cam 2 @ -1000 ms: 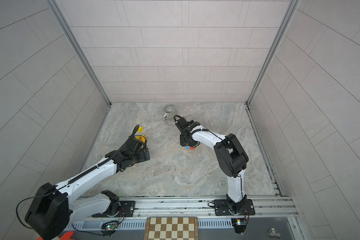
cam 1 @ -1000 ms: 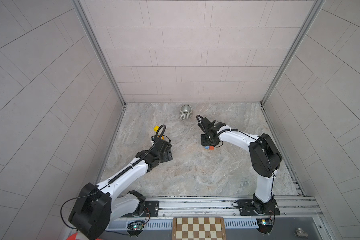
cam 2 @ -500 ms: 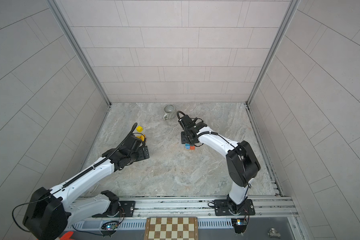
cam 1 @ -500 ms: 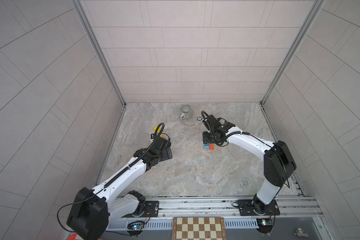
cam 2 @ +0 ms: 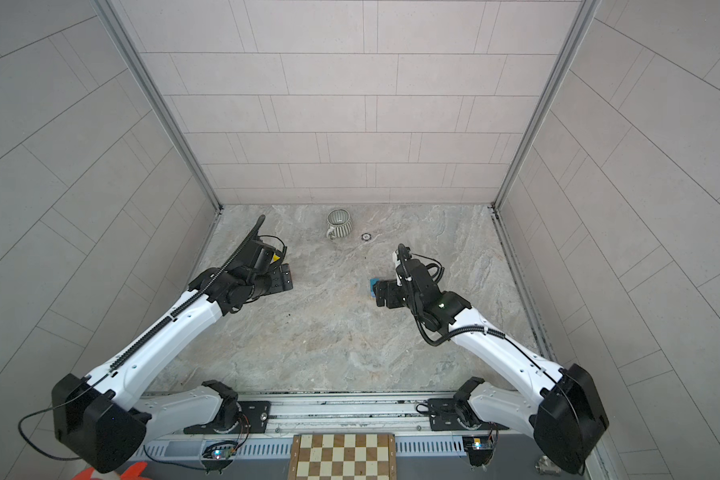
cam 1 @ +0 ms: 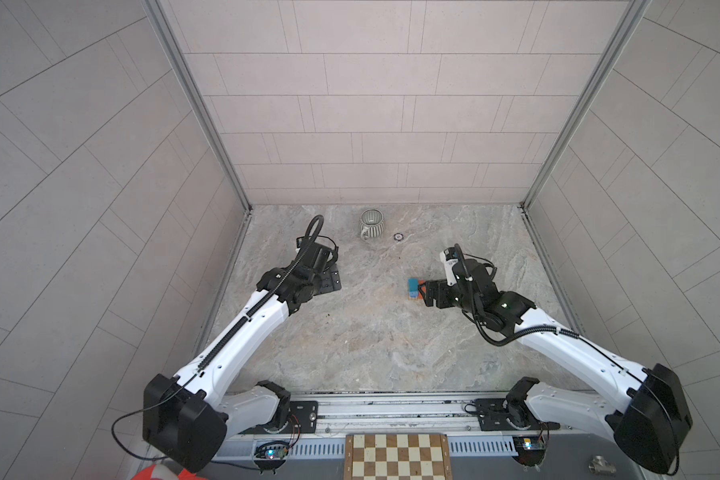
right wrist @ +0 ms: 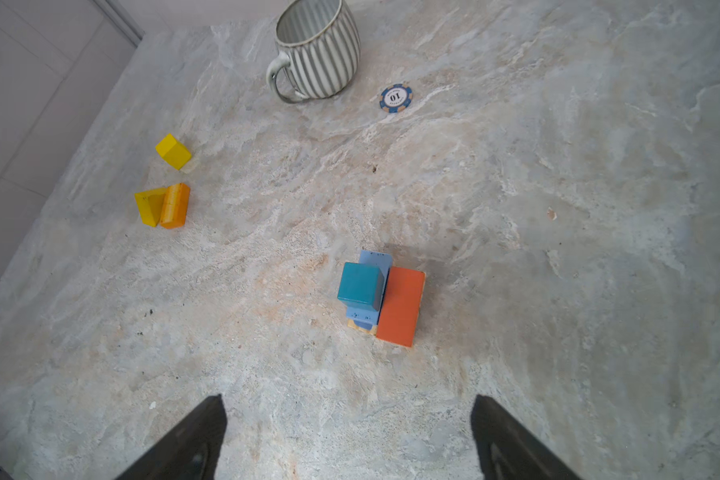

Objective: Build the wood block tower
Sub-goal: 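Lower the teal cube beside the blue block and open the right gripper, then grasp the small yellow cube with the left gripper while the right gripper withdraws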

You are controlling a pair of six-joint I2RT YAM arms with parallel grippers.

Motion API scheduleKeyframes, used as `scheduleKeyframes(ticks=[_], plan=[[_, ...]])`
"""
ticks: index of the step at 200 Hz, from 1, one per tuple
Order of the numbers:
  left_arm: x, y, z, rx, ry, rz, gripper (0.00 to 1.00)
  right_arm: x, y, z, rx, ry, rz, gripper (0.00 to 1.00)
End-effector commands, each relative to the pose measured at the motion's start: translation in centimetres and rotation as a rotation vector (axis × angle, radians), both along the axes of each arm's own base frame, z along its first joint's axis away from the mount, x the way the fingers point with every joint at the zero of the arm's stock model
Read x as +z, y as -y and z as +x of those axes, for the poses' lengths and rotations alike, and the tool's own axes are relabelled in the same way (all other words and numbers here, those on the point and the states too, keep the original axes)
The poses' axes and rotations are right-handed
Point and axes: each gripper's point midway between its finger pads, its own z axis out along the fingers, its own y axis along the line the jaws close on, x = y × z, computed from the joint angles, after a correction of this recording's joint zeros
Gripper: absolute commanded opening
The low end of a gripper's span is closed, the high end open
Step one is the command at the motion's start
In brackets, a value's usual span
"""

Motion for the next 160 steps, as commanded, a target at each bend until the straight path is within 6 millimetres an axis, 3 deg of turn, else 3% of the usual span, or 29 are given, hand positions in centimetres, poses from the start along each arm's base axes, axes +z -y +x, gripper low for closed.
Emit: scheduleKeyframes(ticks=[1, 74, 79, 102, 160], plan=[[-0.9, -0.6, 0.3, -0.062, -0.092, 0.050, 0.95, 2.8, 0.1, 0.9, -0.020, 0.129, 0.059, 0.99], [-5.3, -3.1, 6.2, -0.114, -0.317, 0.169, 0.88, 2.2, 0.5, 0.4, -0.034, 0.169, 0.139, 0.99], [-5.6, -3.1, 6.7, -0.120, -0.328, 0.175, 0.86, 0.9, 0.6, 0.0, -0.030, 0.147, 0.133, 0.99], [-6.9, -3.7, 8.6, -0.132, -0.364, 0.218, 0.79, 0.3, 0.2, -0.1, -0.016, 0.139, 0.165, 0.99], [-10.6, -5.4, 11.6, -0.124, -0.389, 0.251, 0.73, 0.0, -0.7, 0.3, 0.019, 0.128, 0.179, 0.99]])
